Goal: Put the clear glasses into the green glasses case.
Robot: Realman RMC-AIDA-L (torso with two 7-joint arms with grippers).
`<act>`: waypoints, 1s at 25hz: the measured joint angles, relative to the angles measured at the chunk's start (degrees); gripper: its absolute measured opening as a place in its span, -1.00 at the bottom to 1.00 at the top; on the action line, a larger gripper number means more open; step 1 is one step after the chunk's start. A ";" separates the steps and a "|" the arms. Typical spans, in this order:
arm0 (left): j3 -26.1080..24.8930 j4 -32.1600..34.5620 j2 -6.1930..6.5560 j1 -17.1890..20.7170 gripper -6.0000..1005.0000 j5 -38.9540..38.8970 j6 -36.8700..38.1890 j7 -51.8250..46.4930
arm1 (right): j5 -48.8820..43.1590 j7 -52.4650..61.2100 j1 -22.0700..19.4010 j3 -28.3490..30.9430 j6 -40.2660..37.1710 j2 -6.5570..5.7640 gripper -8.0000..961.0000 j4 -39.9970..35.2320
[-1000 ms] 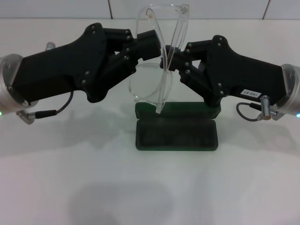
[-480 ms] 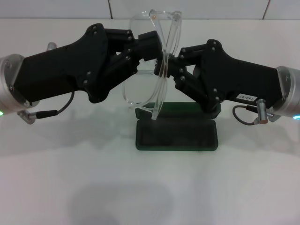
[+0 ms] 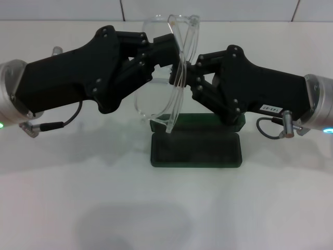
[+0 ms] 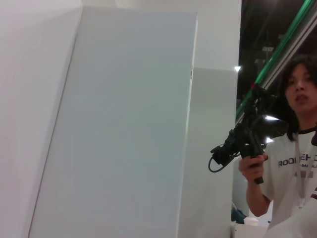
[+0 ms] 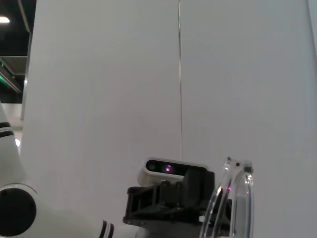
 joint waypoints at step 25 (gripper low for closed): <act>0.00 0.00 0.22 0.25 -0.88 0.07 0.70 0.00 | 1.60 -1.06 -0.43 -2.69 1.77 0.00 -0.87 -1.80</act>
